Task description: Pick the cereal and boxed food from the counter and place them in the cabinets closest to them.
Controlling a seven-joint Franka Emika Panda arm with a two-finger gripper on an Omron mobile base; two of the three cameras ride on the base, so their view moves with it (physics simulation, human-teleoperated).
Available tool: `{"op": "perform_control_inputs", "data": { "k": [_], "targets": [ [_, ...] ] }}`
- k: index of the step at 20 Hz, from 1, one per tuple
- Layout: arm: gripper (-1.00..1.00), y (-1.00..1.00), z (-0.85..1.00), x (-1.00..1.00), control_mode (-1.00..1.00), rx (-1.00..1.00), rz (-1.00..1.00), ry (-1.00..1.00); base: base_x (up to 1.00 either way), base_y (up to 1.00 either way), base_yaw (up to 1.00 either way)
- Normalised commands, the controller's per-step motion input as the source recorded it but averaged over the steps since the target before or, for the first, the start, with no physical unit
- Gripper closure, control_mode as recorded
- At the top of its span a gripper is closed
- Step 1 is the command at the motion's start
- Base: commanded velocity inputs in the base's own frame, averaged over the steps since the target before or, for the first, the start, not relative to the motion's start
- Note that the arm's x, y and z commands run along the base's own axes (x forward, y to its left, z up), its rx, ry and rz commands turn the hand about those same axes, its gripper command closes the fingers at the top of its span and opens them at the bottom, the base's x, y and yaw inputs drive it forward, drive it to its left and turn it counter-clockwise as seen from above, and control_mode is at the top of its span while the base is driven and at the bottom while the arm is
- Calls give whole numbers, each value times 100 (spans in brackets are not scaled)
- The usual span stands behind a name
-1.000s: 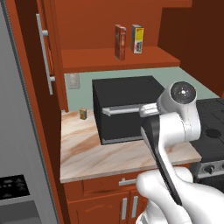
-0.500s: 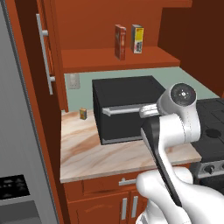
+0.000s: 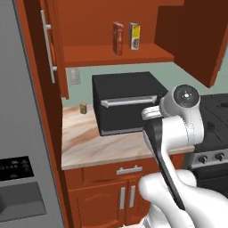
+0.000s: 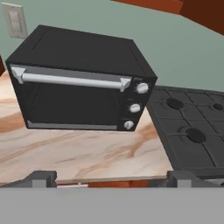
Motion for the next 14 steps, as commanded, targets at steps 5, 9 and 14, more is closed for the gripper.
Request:
{"op": "perform_control_inputs", "data": {
  "k": [5, 9, 14],
  "targets": [
    [-100, 0, 0, 0, 100, 0, 0, 0, -52, -3, 0],
    [-100, 0, 0, 0, 100, 0, 0, 0, -47, 0, 0],
    [-100, 0, 0, 0, 100, 0, 0, 0, -6, 0, 0]
  ]
}}
